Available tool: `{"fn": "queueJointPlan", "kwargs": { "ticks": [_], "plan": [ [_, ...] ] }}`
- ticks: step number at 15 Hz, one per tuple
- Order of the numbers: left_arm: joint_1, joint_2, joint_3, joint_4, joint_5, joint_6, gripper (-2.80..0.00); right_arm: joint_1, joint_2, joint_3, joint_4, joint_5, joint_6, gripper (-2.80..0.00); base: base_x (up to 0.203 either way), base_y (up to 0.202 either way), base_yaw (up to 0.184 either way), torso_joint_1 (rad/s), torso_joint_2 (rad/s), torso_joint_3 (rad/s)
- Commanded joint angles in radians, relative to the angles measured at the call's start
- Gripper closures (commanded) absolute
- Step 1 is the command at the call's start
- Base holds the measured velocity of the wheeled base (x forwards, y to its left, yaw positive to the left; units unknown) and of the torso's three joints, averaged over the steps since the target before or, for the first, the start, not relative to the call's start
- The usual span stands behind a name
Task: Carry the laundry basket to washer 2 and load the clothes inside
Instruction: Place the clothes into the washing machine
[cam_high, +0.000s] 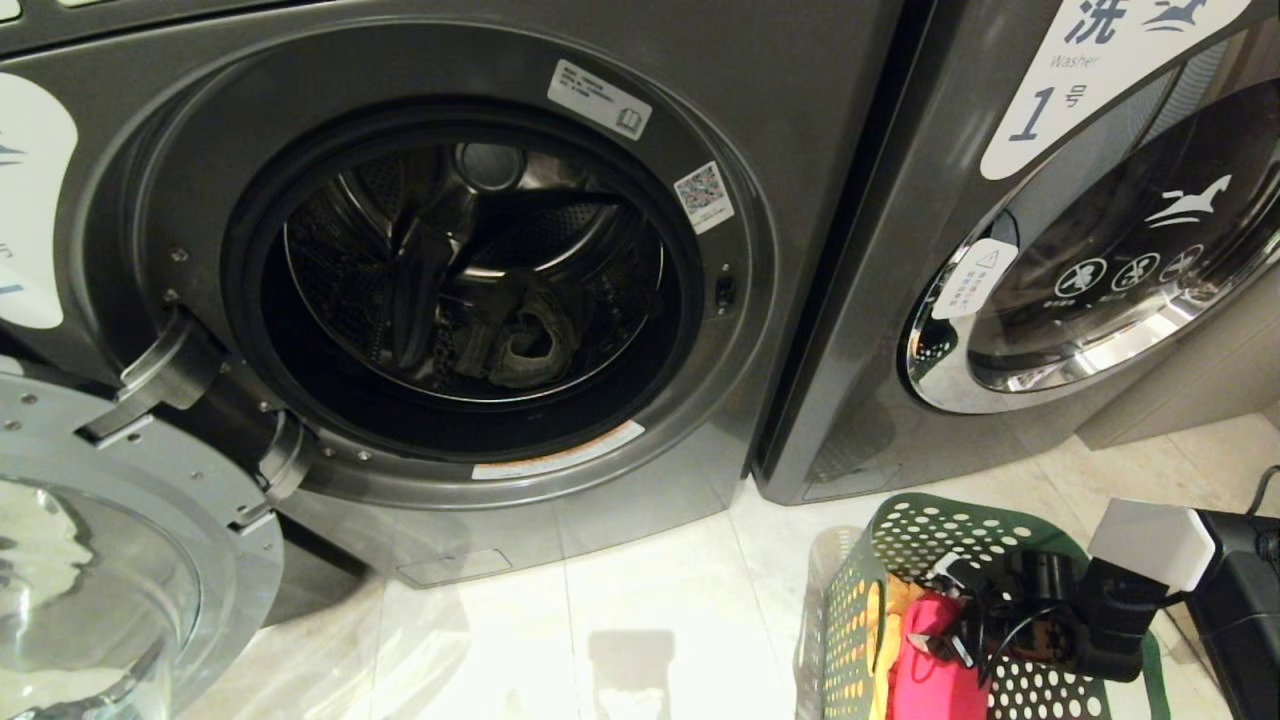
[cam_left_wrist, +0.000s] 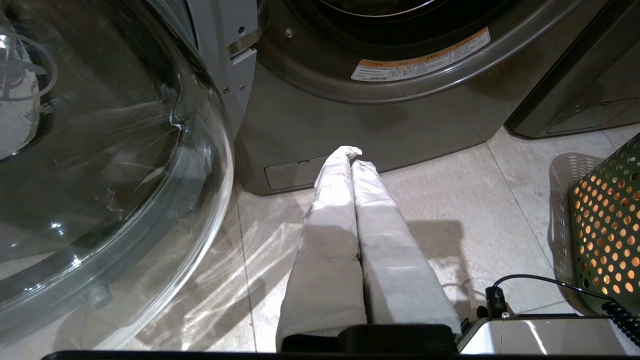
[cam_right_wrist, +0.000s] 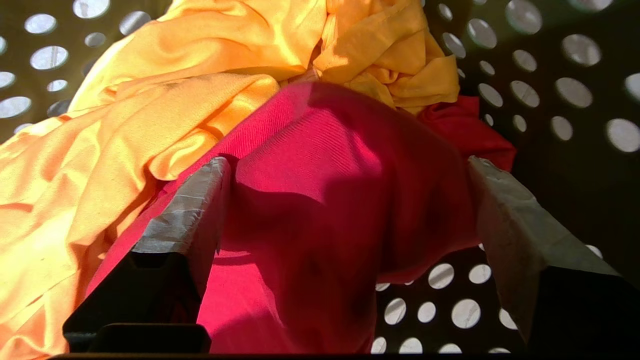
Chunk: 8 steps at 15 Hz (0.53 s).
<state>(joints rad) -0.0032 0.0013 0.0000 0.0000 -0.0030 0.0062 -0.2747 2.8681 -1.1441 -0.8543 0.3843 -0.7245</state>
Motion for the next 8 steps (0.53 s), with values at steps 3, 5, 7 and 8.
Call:
{"fn": "queueJointPlan", "kwargs": {
  "ticks": [3, 5, 7, 8],
  "plan": [
    [0.0, 0.0, 0.0, 0.0, 0.0, 0.0, 0.0, 0.002, 0.065, -0.06, -0.008, -0.002, -0.003, 0.0, 0.0, 0.0, 0.0, 0.0, 0.0, 0.0],
    [0.0, 0.0, 0.0, 0.0, 0.0, 0.0, 0.0, 0.002, 0.063, -0.057, -0.008, -0.029, -0.001, 0.0, 0.0, 0.0, 0.0, 0.0, 0.0, 0.0],
    [0.0, 0.0, 0.0, 0.0, 0.0, 0.0, 0.0, 0.002, 0.057, -0.049, -0.006, -0.03, -0.001, 0.0, 0.0, 0.0, 0.0, 0.0, 0.0, 0.0],
    [0.0, 0.0, 0.0, 0.0, 0.0, 0.0, 0.0, 0.002, 0.053, -0.045, -0.006, -0.03, 0.0, 0.0, 0.0, 0.0, 0.0, 0.0, 0.0, 0.0]
  ]
}}
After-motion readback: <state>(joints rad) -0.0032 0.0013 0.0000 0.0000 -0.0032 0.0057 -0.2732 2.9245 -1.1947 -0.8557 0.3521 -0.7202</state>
